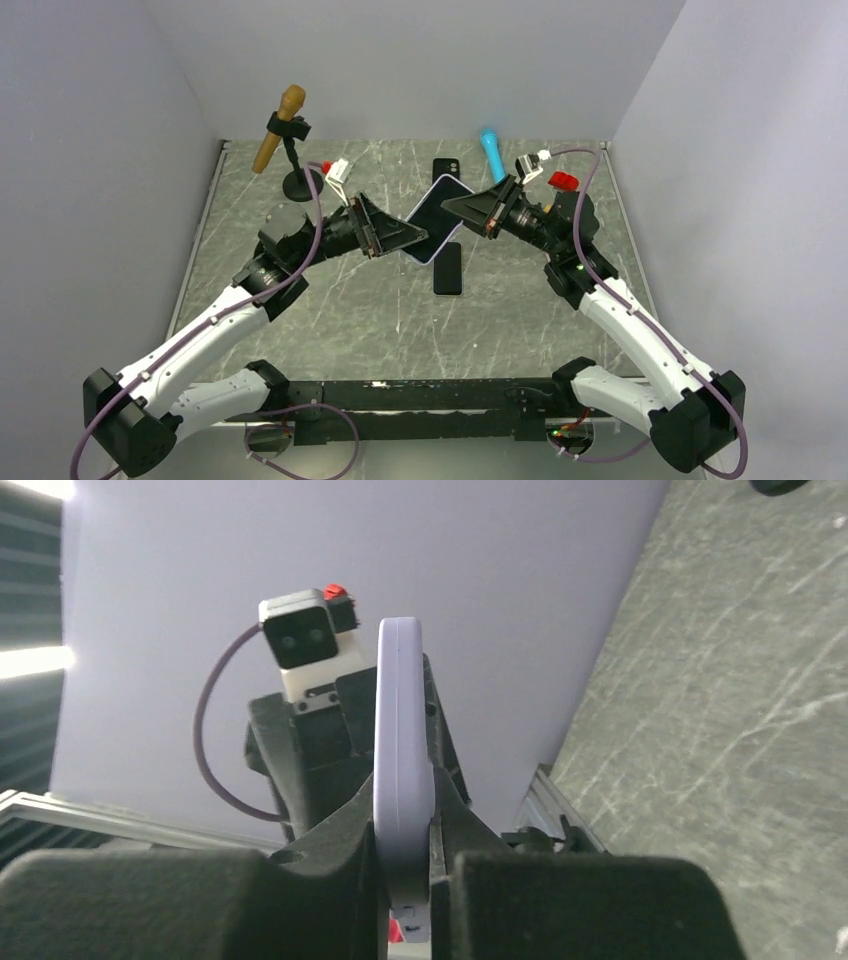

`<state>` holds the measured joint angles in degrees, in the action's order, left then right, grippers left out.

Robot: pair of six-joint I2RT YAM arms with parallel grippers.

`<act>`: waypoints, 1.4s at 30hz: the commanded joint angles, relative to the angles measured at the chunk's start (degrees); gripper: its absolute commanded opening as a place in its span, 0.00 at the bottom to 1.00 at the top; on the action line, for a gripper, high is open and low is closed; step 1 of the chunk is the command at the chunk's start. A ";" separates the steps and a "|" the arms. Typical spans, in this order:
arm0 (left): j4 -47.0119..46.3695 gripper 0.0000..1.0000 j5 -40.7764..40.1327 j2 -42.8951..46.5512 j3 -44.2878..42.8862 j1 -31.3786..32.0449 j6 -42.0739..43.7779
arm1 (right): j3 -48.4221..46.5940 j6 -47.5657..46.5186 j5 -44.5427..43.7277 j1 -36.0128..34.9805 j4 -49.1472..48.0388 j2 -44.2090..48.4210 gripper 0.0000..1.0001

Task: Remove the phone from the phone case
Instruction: Remove the phone case from the phone.

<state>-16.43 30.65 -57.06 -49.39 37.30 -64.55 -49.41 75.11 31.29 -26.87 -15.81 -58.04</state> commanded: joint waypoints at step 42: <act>6.08 0.38 11.96 9.08 0.81 -0.80 4.44 | 0.09 18.91 21.11 6.35 -22.81 -3.91 0.00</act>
<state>-6.11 40.71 -48.01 -47.13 36.67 -59.09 -47.81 91.98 51.90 -20.60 -33.67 -64.07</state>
